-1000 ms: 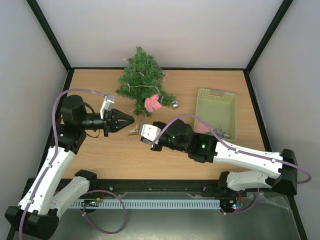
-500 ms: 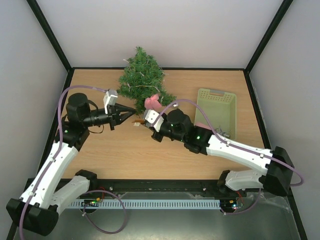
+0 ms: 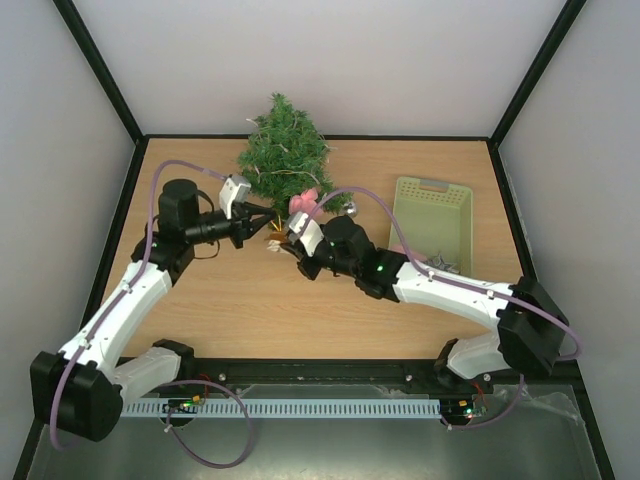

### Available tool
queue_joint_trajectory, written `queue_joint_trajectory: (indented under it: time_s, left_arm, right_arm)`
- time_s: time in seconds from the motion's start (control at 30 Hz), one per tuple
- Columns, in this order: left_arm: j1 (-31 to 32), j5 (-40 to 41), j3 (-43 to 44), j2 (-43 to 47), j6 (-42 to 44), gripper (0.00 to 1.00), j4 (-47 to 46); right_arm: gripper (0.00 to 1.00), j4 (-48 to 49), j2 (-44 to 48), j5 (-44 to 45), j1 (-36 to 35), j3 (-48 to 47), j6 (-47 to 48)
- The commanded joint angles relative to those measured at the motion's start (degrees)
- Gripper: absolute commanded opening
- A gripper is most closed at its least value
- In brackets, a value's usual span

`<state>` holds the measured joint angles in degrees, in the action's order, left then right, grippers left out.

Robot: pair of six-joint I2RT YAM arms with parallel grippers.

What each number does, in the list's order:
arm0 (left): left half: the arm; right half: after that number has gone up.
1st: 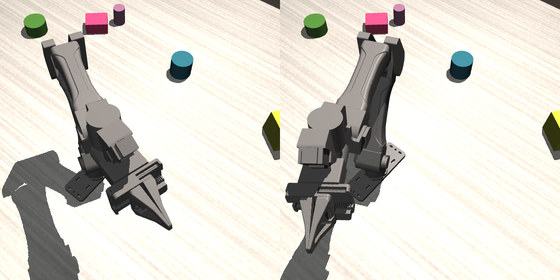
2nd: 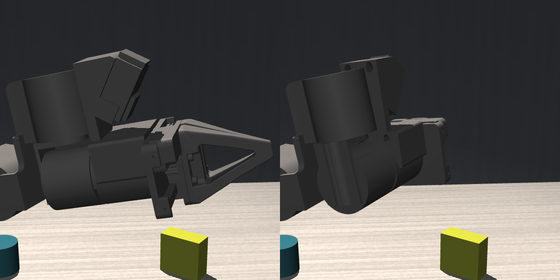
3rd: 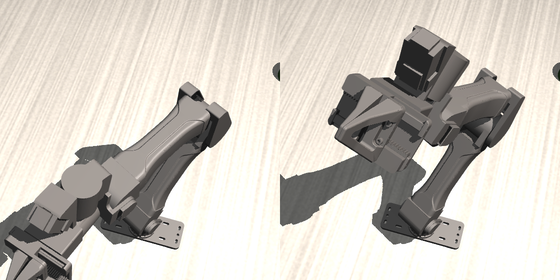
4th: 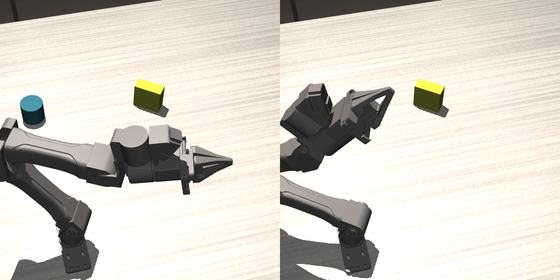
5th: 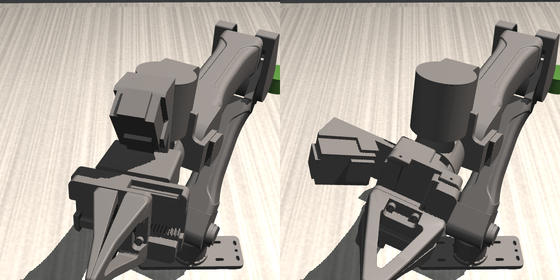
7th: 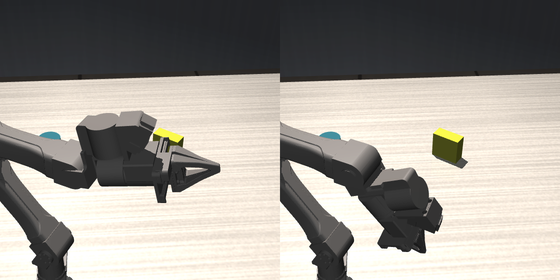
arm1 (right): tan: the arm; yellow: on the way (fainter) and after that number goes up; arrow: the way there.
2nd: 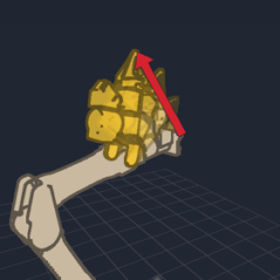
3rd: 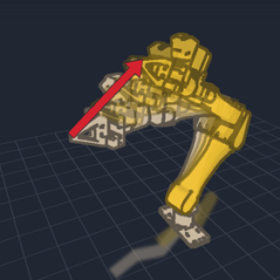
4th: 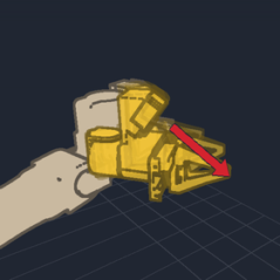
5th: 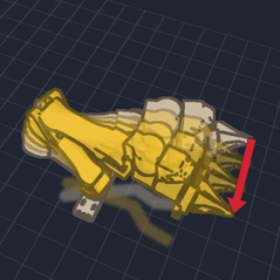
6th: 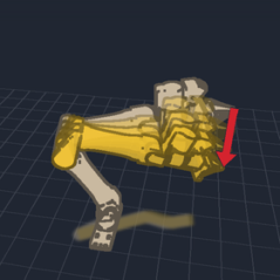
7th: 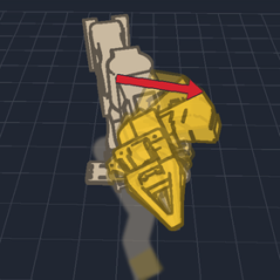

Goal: Decorate the small christmas tree
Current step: Hang the decoration item on the Christmas tree.

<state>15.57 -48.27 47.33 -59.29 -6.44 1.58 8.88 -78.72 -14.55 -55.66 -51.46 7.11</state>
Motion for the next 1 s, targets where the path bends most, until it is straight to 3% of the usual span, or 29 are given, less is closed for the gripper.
queue_joint_trajectory:
  time_s: [0.0, 0.43, 0.97]
  left_arm:
    - [0.15, 1.09, 3.00, -3.33, 3.40, 0.03, -1.21]
    - [0.95, 5.05, -1.16, -4.26, 4.42, 0.03, 0.40]
    - [1.03, 8.15, 5.13, -9.53, 5.96, 0.02, 1.49]
  right_arm:
    - [0.02, 3.52, -2.06, 3.37, 1.45, 0.49, -4.91]
    - [0.02, 7.57, -4.44, 2.11, 1.43, 4.00, -8.19]
    - [0.02, 8.08, -7.37, 4.48, 3.40, 0.85, -7.76]
